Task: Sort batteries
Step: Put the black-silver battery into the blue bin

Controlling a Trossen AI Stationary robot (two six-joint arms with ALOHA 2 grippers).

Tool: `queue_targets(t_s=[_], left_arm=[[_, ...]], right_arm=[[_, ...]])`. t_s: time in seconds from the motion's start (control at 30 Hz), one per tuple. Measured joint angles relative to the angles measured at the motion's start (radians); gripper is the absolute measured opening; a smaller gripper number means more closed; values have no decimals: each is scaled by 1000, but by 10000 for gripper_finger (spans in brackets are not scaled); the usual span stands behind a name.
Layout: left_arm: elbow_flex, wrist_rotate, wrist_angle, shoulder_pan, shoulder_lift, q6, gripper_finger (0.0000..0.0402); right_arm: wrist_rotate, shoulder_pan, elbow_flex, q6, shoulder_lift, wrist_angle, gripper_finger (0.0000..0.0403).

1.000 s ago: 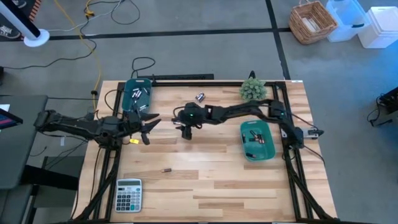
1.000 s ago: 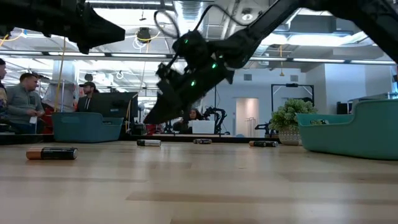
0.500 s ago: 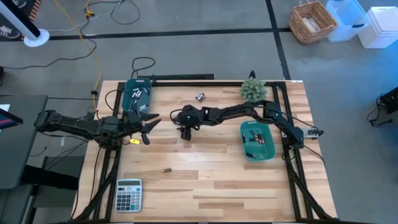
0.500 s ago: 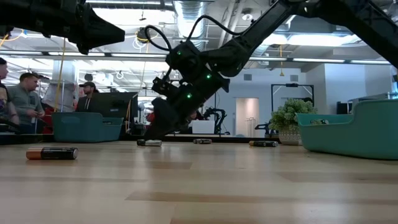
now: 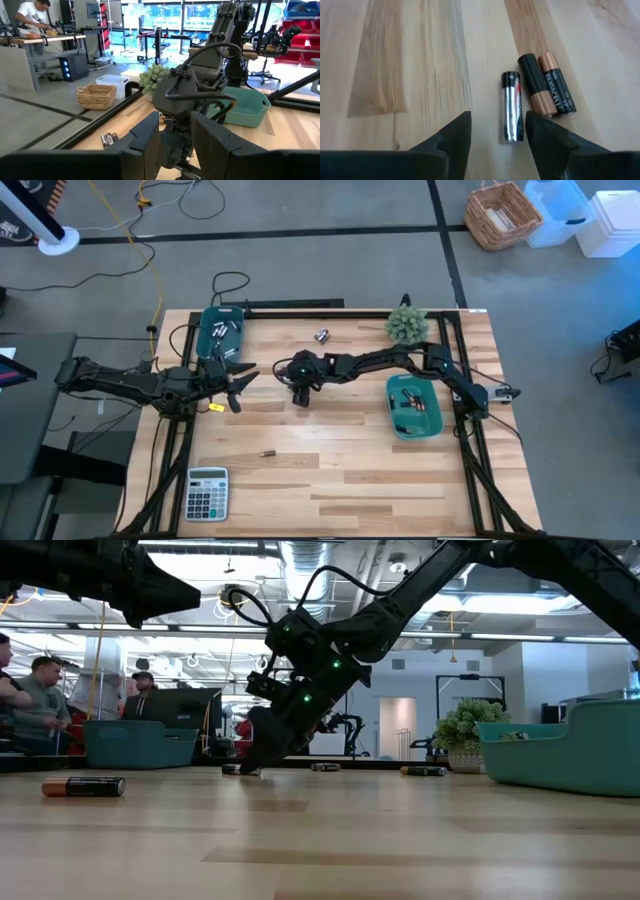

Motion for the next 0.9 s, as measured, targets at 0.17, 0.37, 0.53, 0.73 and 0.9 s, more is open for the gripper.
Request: queue_targets(t_s=[0.17,0.37,0.53,0.73,0.9], left_arm=[[0,0,0,0,0,0,107],[0,0,0,0,0,0,107],[1,0,-1,0,0,4,107],[1,0,-30,0,0,0,107],[1,-8,-32,1,0,4,107]], right_arm=[[34,0,0,1,0,-7,152],[41,0,0,0,0,-13,99],[42,5,0,-7,-1,-19,62],[46,25,0,-35,-1,-13,30],[44,41,0,-35,-1,8,20]])
